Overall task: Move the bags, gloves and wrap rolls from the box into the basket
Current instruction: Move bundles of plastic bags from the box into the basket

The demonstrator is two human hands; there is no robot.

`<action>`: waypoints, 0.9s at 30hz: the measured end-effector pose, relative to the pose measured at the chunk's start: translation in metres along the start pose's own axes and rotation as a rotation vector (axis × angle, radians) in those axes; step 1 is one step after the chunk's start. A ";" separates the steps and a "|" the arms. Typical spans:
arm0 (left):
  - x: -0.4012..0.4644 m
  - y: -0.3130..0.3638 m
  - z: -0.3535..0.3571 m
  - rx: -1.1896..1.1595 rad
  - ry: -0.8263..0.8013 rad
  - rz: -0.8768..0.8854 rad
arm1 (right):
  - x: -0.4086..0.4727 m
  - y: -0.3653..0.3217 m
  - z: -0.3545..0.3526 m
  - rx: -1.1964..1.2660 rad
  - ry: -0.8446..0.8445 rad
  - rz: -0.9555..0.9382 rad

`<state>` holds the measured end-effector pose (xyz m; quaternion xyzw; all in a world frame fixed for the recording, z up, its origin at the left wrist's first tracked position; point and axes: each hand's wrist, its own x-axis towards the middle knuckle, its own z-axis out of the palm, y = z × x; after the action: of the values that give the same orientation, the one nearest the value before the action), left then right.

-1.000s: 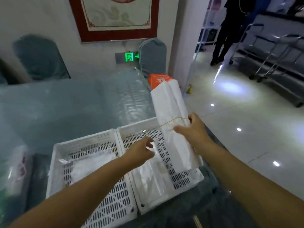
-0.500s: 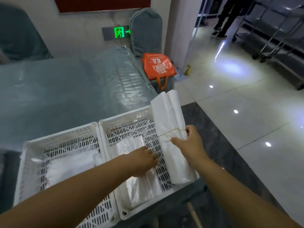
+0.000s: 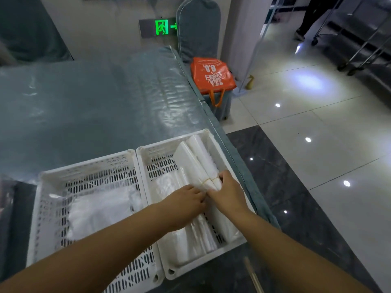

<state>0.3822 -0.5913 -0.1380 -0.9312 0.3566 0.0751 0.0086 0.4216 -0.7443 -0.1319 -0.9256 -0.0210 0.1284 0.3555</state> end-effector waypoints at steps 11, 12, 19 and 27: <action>0.000 -0.002 0.007 -0.028 0.066 0.000 | 0.000 0.010 0.012 0.047 -0.004 0.049; 0.002 -0.001 0.007 -0.040 0.066 -0.006 | 0.001 0.012 0.009 0.003 -0.009 0.027; 0.005 0.002 0.008 -0.056 0.064 -0.011 | 0.007 0.018 0.000 -0.268 0.042 -0.030; 0.016 0.007 0.006 -0.029 -0.025 -0.002 | 0.006 0.017 -0.010 -0.627 0.020 -0.118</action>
<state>0.3883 -0.6072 -0.1459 -0.9305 0.3547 0.0917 -0.0007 0.4289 -0.7626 -0.1379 -0.9884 -0.1097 0.0855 0.0602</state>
